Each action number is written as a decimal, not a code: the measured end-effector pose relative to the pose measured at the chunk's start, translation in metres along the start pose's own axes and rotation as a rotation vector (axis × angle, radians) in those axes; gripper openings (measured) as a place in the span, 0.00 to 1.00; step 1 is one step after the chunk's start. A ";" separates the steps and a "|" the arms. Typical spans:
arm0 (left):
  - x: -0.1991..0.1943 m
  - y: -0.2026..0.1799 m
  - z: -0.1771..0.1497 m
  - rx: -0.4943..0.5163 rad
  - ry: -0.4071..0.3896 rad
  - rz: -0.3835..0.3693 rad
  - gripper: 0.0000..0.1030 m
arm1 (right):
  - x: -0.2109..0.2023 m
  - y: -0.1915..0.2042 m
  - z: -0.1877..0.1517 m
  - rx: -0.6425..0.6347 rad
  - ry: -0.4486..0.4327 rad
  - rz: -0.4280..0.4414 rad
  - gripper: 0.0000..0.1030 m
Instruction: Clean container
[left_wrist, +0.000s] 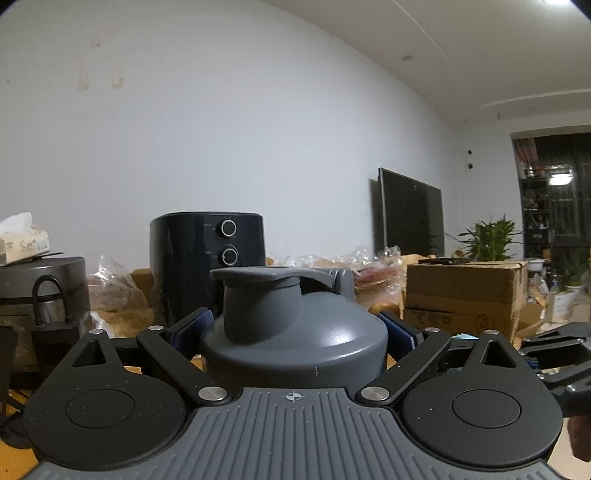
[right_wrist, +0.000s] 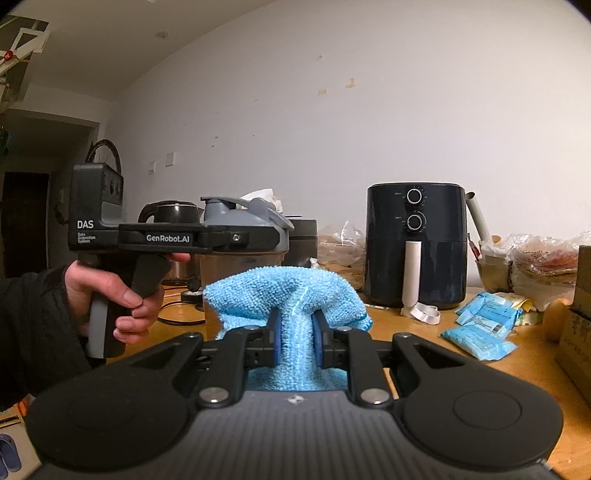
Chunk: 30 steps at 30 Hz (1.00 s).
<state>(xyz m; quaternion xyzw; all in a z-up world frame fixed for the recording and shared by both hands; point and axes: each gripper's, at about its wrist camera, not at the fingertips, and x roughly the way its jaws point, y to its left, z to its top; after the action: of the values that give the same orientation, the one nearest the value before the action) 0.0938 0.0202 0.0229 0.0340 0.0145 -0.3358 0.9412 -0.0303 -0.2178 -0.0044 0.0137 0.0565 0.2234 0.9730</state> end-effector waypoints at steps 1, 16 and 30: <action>0.000 0.000 0.000 -0.002 -0.003 0.004 0.94 | -0.001 0.000 0.000 -0.002 0.000 -0.001 0.15; -0.005 -0.016 0.003 -0.031 -0.004 0.111 1.00 | -0.009 -0.007 0.001 0.007 -0.008 -0.037 0.15; -0.003 -0.045 0.006 -0.051 -0.002 0.328 1.00 | -0.015 -0.014 -0.002 0.022 -0.007 -0.074 0.15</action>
<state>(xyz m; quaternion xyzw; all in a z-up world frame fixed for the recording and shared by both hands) 0.0634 -0.0131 0.0263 0.0115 0.0164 -0.1774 0.9839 -0.0382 -0.2371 -0.0055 0.0231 0.0562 0.1865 0.9806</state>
